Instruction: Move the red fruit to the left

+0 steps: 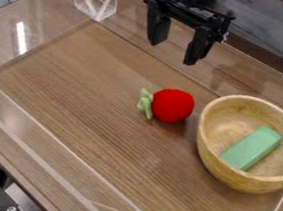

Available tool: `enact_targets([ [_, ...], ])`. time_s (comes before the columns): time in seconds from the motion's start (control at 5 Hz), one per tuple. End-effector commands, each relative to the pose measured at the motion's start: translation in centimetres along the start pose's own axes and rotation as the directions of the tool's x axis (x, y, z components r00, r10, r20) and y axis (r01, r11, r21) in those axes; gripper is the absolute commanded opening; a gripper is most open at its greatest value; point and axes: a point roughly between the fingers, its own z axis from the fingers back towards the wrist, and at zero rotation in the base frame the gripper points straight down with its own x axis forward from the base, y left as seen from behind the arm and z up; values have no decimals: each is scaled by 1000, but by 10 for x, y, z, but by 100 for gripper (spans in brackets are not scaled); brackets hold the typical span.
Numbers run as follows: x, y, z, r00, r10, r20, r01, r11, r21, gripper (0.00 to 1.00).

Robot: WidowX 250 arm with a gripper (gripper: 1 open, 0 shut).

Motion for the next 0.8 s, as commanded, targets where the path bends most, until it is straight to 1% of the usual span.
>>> enact_targets([
  [0.0,-3,1,-17,1000,-26,-10,26,1000,1,100],
  [0.2,-15,-1,-39,997,-71,-15,71,997,8,100],
  [0.4,-22,-6,-50,994,-107,26,107,994,9,100],
  [0.6,-19,-5,-65,989,-125,81,125,992,8,100],
])
